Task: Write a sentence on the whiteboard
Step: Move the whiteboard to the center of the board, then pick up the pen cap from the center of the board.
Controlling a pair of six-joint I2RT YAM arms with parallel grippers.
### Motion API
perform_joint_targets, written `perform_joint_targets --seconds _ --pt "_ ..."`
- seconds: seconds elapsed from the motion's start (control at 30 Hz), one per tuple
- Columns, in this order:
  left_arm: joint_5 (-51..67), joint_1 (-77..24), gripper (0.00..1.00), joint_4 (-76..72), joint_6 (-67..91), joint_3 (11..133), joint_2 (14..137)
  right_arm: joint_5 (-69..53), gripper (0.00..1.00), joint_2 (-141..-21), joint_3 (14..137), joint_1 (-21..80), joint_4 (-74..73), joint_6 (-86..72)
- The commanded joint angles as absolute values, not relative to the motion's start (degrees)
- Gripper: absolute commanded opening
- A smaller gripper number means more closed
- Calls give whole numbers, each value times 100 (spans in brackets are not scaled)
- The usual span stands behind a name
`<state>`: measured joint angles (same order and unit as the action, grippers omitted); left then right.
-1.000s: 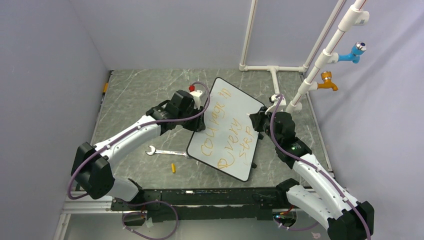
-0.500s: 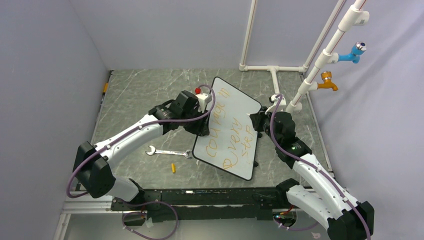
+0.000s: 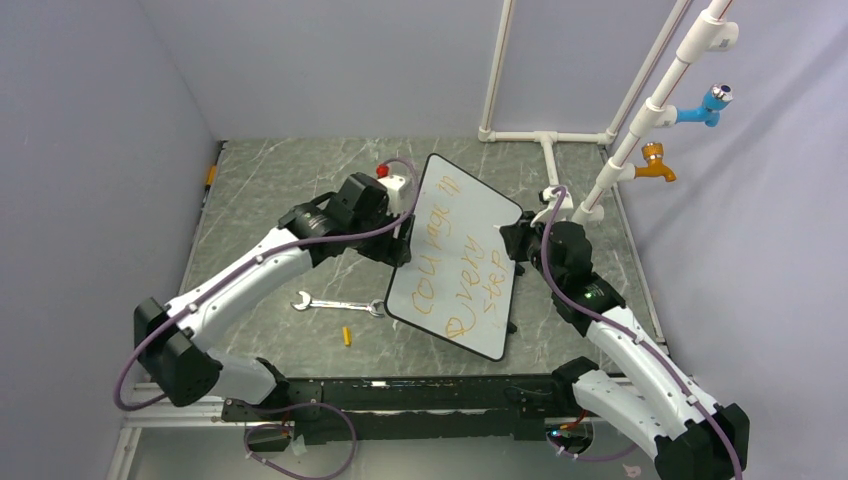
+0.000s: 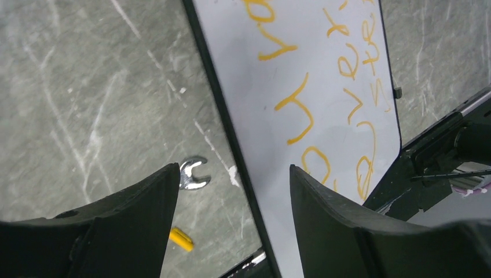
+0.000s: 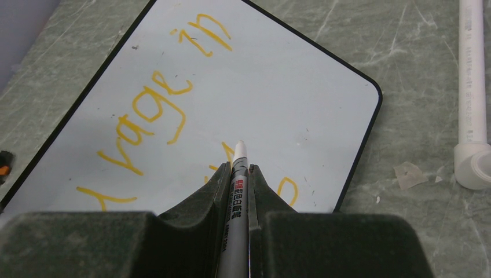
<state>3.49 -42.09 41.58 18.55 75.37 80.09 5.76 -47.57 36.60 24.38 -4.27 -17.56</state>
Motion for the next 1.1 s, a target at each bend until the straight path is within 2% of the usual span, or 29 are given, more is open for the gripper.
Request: perform_joint_targets --seconds 0.0,0.2,0.37,0.53,0.83,1.07 --pt "-421 -4229 75 4762 2104 7600 7175 542 0 -4713 4008 2415 -372 -1641" --pt "-1284 -4229 75 5521 2968 6434 5720 436 0 -4685 4134 2419 -446 -1629" --pt "-1393 -4242 69 5980 3762 5526 4835 238 0 -4713 4207 2412 -438 -1740" --pt "-1367 -4235 63 5798 4295 4598 4265 88 0 -4717 4318 2412 -485 -1830" --pt "-1081 -4239 48 4710 4424 3795 4921 64 0 -4533 4394 2418 -703 -1850" --pt "-880 -4230 46 3951 4229 3539 5606 139 0 -4411 4436 2414 -863 -1781"
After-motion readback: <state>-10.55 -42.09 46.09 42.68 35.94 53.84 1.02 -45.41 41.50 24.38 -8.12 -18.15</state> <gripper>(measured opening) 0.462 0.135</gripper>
